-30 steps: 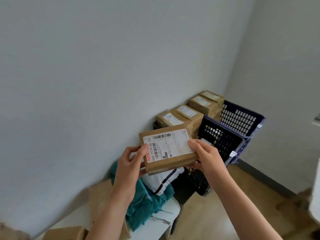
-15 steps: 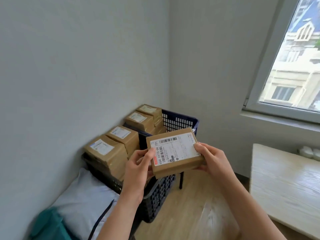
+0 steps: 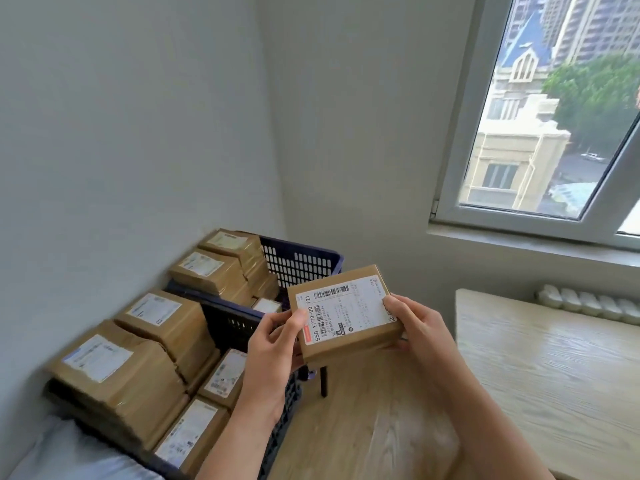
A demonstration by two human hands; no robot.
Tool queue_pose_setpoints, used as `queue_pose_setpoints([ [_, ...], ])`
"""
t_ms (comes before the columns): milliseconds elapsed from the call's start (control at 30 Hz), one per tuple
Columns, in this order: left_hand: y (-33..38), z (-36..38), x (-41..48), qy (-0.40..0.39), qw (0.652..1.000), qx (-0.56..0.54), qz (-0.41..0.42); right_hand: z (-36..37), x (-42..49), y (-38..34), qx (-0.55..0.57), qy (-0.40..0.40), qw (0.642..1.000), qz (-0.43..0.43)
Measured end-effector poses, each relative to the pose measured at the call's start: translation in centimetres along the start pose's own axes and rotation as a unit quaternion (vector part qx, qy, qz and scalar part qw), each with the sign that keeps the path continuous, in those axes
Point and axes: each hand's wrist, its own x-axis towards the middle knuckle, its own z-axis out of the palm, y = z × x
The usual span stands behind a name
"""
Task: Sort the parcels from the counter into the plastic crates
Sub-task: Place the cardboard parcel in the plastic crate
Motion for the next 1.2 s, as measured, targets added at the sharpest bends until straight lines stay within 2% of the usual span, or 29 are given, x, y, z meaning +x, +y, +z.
queue_pose_setpoints([
  [267,-0.9,4.3,11.7,-0.025,0.998,-0.051,-0.024,-0.4,11.3,-0.9,-0.044,0.035,0.998,0.001],
  [533,-3.0,3.5,24.0,0.032,0.984,-0.147,-0.095,5.0,24.2,0.3,-0.049,0.017,0.998,0.047],
  [800,-6.2,0.9,31.9,0.121,0.967,-0.177,-0.14,11.6,33.3,6.2,-0.015,-0.04,0.987,0.157],
  [967,-9.2,-0.6,35.2,0.173,0.961,-0.127,-0.172,14.5,37.6,8.9,-0.009,-0.092,0.976,0.196],
  [1200,-12.1,-1.7,38.3,0.237,0.941,-0.09,-0.225,17.0,43.4,12.5,-0.025,-0.175,0.944,0.28],
])
